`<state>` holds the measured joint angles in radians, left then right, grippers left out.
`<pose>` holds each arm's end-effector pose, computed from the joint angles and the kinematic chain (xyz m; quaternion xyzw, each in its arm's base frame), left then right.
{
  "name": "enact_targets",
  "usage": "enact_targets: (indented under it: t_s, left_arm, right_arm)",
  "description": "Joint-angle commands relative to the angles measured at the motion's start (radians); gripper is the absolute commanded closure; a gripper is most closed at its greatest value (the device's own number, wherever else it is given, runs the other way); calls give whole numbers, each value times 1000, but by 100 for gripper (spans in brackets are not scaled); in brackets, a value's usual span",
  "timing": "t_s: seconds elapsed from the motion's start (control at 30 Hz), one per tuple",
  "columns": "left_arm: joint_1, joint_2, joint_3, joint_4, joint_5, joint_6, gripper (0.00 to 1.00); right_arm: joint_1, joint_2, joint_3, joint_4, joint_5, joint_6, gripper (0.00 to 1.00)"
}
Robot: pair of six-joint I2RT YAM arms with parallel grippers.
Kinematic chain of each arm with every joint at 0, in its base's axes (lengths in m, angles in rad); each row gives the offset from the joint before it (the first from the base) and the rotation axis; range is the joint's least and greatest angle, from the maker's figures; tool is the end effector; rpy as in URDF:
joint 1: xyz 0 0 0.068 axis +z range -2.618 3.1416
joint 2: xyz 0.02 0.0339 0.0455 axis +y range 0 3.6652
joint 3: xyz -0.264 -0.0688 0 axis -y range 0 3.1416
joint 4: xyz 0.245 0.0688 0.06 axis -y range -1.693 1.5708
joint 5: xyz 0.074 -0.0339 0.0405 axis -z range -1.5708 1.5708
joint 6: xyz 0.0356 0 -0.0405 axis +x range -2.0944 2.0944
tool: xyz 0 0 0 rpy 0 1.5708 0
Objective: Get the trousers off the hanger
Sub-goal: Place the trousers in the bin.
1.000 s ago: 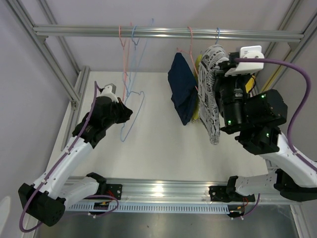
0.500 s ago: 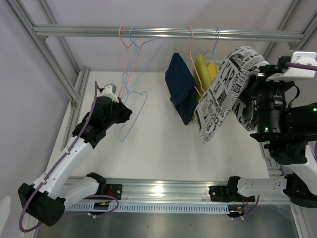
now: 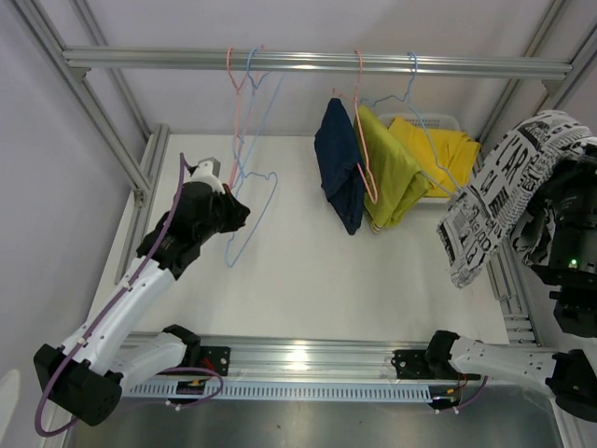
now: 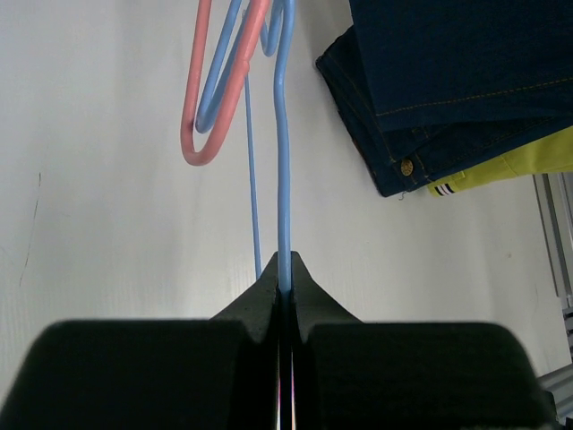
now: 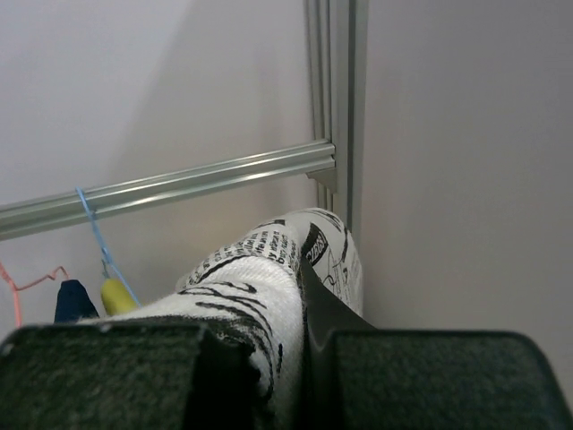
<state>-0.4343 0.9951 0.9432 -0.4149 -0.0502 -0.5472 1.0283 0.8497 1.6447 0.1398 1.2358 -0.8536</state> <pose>0.2020 -0.0917 0.3329 -0.0612 0.8491 -0.2282 0.4724 0.0419 0.0044 0.5976 0.1182 0.5948 -0.1129 0.7871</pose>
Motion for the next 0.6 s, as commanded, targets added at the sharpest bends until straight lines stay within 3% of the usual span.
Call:
enact_targets:
  t_s: [0.0, 0.13, 0.33, 0.37, 0.57]
  left_arm:
    - [-14, -12, 49, 19, -7, 24, 99]
    - [-21, -13, 49, 16, -13, 24, 99]
    - [-52, -9, 51, 8, -34, 35, 99]
    - [-53, -7, 52, 8, -34, 35, 99]
    - [-57, -7, 54, 10, -28, 36, 99]
  right_arm:
    - [-17, 3, -69, 148, -7, -93, 100]
    - [-101, 32, -124, 135, -2, -69, 100]
    - [-335, 60, -97, -243, -111, 348, 100]
    - [-411, 69, -79, -297, -163, 472, 100]
    - [-672, 202, -31, -627, -387, 851, 100]
